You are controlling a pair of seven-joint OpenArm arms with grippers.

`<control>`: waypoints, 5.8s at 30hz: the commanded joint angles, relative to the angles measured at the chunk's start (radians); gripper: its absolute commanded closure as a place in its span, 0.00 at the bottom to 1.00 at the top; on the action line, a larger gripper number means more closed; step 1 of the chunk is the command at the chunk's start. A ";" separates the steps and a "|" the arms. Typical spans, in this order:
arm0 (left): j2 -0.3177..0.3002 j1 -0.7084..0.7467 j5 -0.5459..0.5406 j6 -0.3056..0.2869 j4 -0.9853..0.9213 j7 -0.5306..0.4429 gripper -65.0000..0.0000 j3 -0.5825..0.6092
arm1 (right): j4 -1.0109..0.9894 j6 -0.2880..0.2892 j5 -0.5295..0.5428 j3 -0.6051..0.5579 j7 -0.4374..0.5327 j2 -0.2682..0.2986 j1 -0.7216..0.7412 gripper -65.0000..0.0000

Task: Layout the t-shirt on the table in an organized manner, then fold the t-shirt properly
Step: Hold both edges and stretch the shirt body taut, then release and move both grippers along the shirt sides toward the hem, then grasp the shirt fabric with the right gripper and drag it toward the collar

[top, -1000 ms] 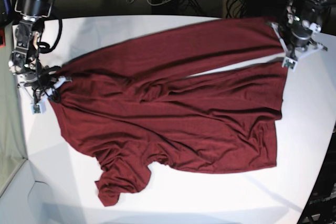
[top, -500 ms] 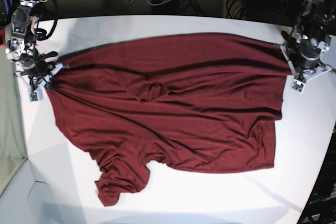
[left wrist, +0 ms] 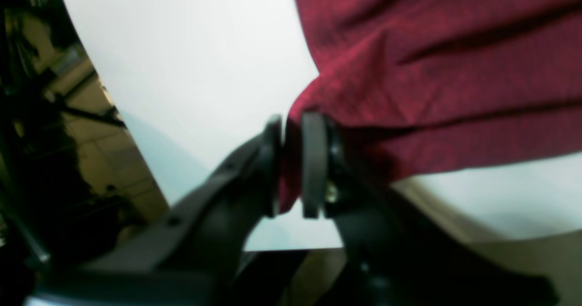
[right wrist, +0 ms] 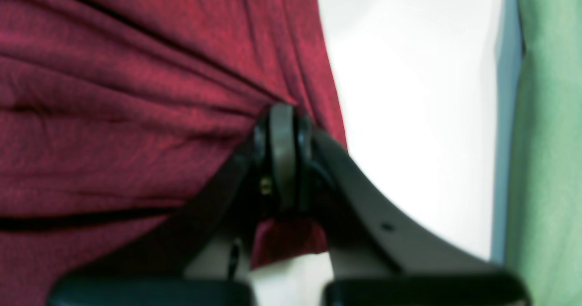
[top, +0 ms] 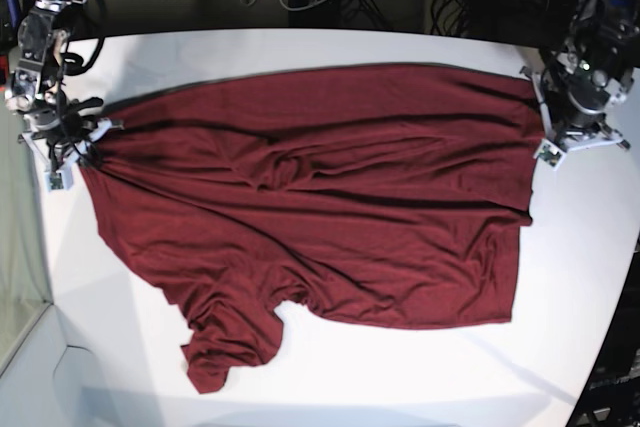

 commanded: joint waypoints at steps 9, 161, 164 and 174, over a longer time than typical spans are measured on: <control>0.141 -0.037 0.112 -0.246 0.081 0.005 0.78 -0.344 | 0.101 -0.002 -0.008 0.006 -0.021 0.009 0.001 1.00; 0.396 -0.502 0.189 0.045 -0.668 -0.322 0.78 -0.091 | 0.327 0.003 -0.064 -0.366 -0.175 -0.272 -0.058 0.68; 0.396 -0.502 0.189 0.045 -0.668 -0.322 0.78 -0.091 | 0.327 0.003 -0.064 -0.366 -0.158 -0.272 -0.065 0.69; 0.390 -0.502 0.190 0.045 -0.668 -0.322 0.78 -0.091 | 0.333 0.003 -0.064 -0.366 -0.139 -0.234 -0.118 1.00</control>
